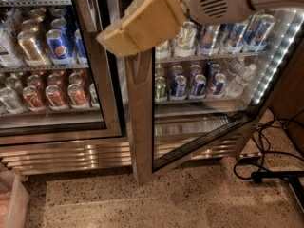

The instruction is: Open right fridge door

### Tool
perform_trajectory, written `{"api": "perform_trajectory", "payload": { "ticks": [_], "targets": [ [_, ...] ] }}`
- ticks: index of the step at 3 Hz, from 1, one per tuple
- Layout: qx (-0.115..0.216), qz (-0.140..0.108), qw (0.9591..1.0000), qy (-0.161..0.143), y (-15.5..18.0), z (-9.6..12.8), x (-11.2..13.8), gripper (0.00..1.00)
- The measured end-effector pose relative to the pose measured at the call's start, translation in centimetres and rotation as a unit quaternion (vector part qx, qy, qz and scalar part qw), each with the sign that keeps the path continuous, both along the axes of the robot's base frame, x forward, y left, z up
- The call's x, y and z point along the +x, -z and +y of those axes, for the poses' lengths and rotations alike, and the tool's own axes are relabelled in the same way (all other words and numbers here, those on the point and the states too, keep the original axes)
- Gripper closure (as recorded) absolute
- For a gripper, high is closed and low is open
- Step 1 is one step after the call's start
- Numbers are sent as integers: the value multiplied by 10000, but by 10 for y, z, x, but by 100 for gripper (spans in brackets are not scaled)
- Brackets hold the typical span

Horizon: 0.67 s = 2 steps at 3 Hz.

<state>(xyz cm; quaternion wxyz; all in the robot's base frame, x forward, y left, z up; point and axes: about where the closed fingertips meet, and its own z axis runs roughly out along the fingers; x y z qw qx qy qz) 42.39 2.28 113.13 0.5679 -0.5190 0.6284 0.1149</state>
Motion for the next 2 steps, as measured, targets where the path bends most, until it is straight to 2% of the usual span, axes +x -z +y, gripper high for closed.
{"api": "perform_trajectory", "payload": {
  "ticks": [1, 2],
  "targets": [
    [0, 0, 10000, 0, 0, 0, 0, 0],
    [-1, -1, 10000, 1, 0, 0, 0, 0]
  ]
}}
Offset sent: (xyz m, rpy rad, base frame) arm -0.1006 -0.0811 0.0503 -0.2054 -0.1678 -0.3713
